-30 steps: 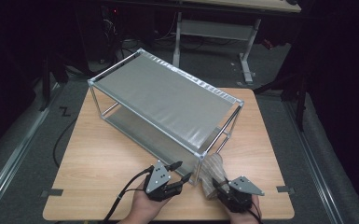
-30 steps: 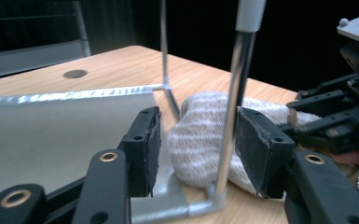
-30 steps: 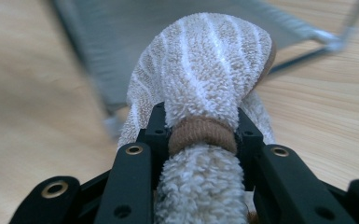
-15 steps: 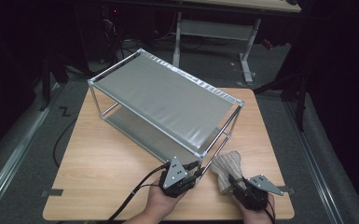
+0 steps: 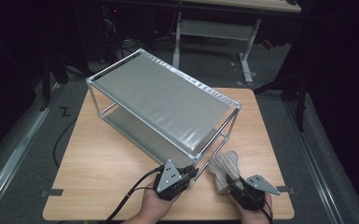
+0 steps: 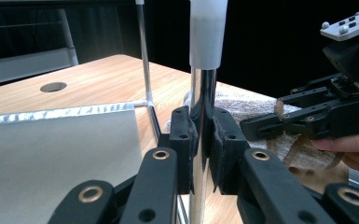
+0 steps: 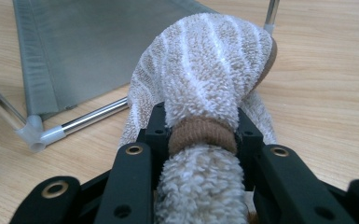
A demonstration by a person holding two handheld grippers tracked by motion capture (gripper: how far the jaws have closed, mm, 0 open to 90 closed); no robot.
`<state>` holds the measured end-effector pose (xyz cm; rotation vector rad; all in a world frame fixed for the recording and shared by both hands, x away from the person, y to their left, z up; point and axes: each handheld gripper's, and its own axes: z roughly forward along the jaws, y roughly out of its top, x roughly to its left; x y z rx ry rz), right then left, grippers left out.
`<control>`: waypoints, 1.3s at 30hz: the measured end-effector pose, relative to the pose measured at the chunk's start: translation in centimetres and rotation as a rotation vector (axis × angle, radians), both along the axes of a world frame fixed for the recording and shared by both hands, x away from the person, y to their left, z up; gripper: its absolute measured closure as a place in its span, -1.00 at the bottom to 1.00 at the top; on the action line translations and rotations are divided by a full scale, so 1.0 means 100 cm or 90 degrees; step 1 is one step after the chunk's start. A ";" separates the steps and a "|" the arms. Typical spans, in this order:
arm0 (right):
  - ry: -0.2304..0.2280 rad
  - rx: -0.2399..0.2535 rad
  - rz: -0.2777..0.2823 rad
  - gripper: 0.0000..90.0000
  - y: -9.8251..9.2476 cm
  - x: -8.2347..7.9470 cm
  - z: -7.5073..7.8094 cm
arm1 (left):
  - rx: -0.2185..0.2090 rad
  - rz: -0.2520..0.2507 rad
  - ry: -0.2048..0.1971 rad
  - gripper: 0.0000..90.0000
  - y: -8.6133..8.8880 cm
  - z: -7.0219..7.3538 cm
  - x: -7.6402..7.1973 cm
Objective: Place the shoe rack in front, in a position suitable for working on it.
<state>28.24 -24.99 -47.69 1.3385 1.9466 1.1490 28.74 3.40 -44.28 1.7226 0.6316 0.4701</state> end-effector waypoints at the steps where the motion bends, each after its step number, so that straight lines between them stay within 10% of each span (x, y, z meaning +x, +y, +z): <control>1: -0.003 -0.002 0.003 0.50 0.001 0.000 0.000 | -0.001 0.000 0.002 0.78 0.002 0.000 -0.001; 12: -0.015 -0.018 0.018 0.50 0.021 0.016 0.005 | -0.003 0.003 -0.001 0.79 0.025 -0.001 -0.016; 23: 0.038 -0.072 0.056 0.50 0.062 0.061 -0.003 | -0.011 -0.001 -0.005 0.78 0.038 -0.003 -0.025; 39: 0.082 -0.091 0.018 0.52 0.038 0.056 -0.020 | -0.002 -0.008 0.004 0.74 0.053 -0.002 -0.029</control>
